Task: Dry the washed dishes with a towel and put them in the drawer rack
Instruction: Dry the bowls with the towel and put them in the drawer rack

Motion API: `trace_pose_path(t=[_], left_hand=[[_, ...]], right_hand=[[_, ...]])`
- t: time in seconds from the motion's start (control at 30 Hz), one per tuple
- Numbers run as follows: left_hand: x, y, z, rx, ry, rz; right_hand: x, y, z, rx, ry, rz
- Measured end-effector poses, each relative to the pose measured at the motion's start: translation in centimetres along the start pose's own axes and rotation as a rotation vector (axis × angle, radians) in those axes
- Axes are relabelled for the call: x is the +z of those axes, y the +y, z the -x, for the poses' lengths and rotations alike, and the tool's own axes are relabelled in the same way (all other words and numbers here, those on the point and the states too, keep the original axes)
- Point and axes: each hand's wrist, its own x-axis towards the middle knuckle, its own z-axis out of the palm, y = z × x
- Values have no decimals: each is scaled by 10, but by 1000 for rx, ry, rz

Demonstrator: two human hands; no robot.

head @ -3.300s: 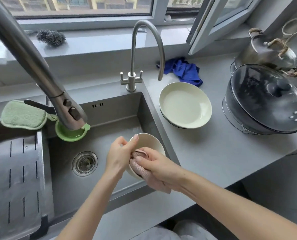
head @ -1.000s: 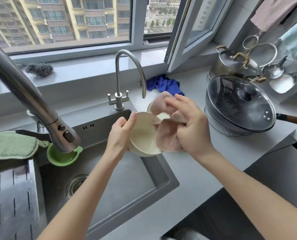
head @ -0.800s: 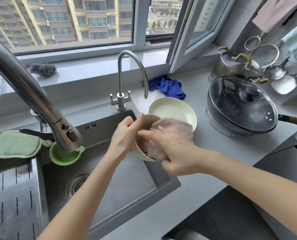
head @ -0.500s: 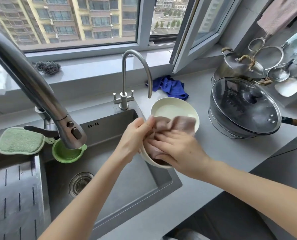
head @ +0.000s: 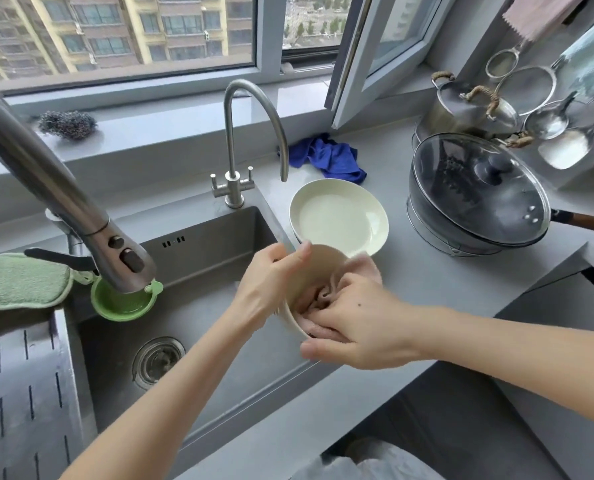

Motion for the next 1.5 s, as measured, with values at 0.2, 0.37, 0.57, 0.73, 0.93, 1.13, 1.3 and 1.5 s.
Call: trace_pose_path(t=[0.2, 0.37, 0.57, 0.73, 0.93, 1.13, 1.3, 1.5], left_hand=[[20, -16, 4, 0, 278, 59], [3, -2, 0, -271, -51, 86], [-19, 25, -20, -500, -475, -45], [-19, 12, -10, -475, -480, 126], [11, -3, 18, -378, 3, 293], [-23, 20, -10, -247, -229, -24], [-34, 48, -37, -230, -603, -184], [-30, 51, -52, -186, -634, -66]], right_hand=[[19, -12, -16, 353, 125, -1370], [16, -3, 2, 69, -52, -578], [7, 24, 0, -407, 162, -64], [33, 30, -1, -334, 303, 31], [48, 5, -14, 32, 469, -70], [43, -3, -15, -219, 560, -156], [22, 27, -12, -438, 429, 140], [7, 31, -13, -271, 424, 228]])
